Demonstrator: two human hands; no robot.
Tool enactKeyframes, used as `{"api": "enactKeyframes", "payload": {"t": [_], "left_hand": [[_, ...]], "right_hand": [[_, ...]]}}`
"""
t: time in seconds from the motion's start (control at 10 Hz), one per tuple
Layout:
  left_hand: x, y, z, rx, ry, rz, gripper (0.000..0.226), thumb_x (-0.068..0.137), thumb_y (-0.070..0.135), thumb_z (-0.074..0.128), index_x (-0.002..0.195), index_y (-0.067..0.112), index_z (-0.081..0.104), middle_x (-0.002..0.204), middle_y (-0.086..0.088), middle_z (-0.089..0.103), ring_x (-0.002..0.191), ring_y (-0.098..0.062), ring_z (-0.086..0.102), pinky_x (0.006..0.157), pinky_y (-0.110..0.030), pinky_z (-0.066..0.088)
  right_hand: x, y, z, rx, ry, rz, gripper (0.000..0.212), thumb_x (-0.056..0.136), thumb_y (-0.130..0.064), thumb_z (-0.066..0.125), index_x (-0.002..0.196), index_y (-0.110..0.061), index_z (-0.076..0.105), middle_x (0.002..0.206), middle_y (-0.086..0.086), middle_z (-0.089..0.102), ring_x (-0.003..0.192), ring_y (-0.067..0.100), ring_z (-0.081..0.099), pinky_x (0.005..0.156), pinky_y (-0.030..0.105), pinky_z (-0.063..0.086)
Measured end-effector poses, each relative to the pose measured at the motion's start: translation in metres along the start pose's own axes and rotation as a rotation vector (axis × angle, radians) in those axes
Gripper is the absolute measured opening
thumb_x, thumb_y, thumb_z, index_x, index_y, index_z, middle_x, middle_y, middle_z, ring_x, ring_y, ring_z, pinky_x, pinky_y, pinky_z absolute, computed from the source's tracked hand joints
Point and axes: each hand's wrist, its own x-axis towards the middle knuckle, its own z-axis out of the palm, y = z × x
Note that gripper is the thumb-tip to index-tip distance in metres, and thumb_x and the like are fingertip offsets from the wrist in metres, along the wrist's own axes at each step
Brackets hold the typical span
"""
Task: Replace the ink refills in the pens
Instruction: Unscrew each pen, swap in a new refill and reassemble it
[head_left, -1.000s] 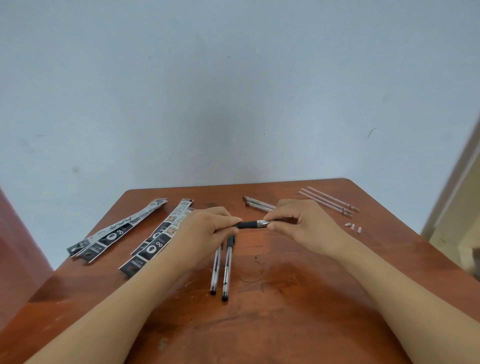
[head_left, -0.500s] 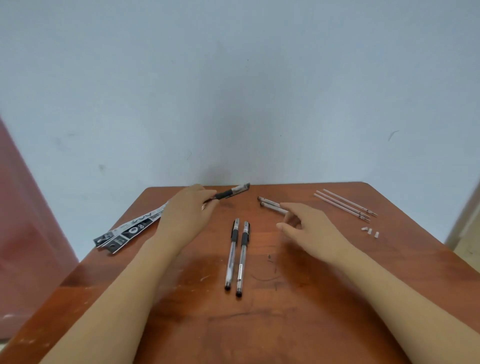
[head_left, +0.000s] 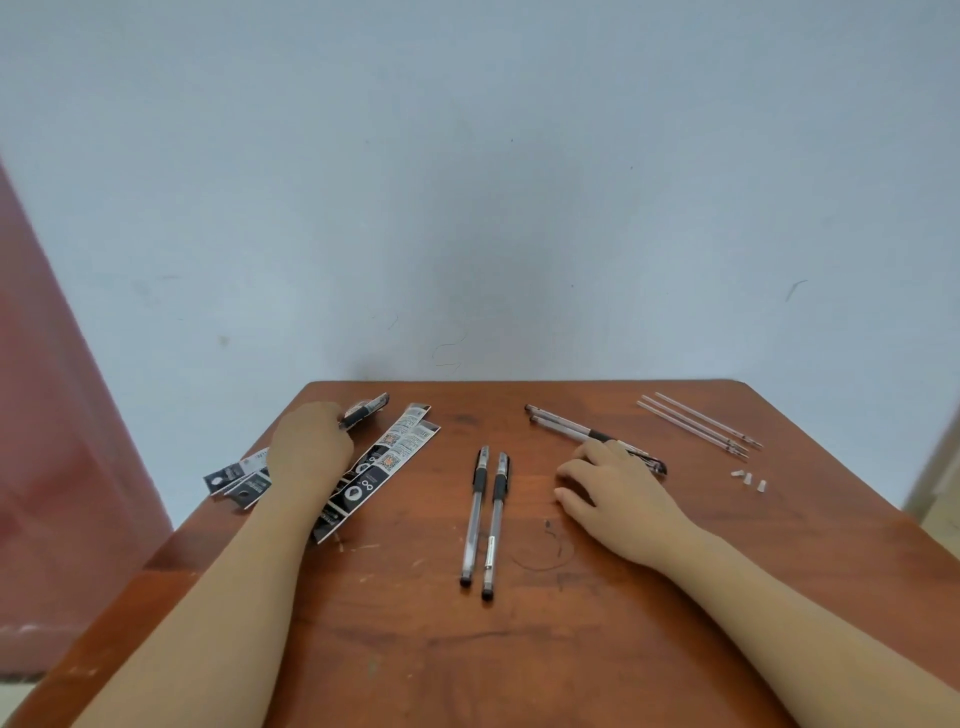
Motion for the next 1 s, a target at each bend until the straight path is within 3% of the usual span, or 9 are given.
{"api": "enactKeyframes", "payload": {"t": [0.5,0.8,0.9,1.0], "left_hand": [[0.001,-0.002,0.002,0.060,-0.052,-0.071,0.025,0.081,0.004,0.050,0.102,0.011,0.062,0.110,-0.010,0.061,0.103,-0.029,0.053,0.069,-0.032,0.039],[-0.001,0.010,-0.001,0.025,0.018,0.053,0.026,0.083,0.013,0.049,0.104,0.017,0.064,0.114,-0.007,0.059,0.106,-0.028,0.051,0.078,-0.038,0.046],[-0.004,0.018,-0.002,0.065,0.042,0.100,0.025,0.085,0.014,0.047,0.101,0.019,0.065,0.111,-0.006,0.059,0.103,-0.027,0.052,0.074,-0.036,0.044],[-0.004,0.012,-0.001,0.183,-0.005,0.034,0.025,0.083,0.009,0.047,0.103,0.013,0.062,0.110,-0.009,0.059,0.103,-0.029,0.051,0.073,-0.034,0.042]], "right_hand": [[0.001,-0.001,-0.001,-0.003,-0.024,0.005,0.038,0.096,-0.038,0.037,0.128,-0.022,0.049,0.127,-0.003,0.046,0.119,0.014,0.039,0.101,0.028,0.033],[0.001,0.000,0.000,-0.006,-0.024,0.008,0.038,0.095,-0.038,0.037,0.127,-0.022,0.050,0.126,-0.003,0.046,0.118,0.014,0.039,0.101,0.029,0.033],[0.001,0.000,0.000,-0.007,-0.024,0.009,0.038,0.095,-0.038,0.037,0.127,-0.022,0.049,0.126,-0.003,0.046,0.118,0.014,0.039,0.101,0.029,0.033],[0.001,-0.001,0.000,-0.007,-0.023,0.009,0.038,0.095,-0.038,0.037,0.127,-0.022,0.049,0.126,-0.003,0.046,0.118,0.014,0.039,0.101,0.028,0.033]]}}
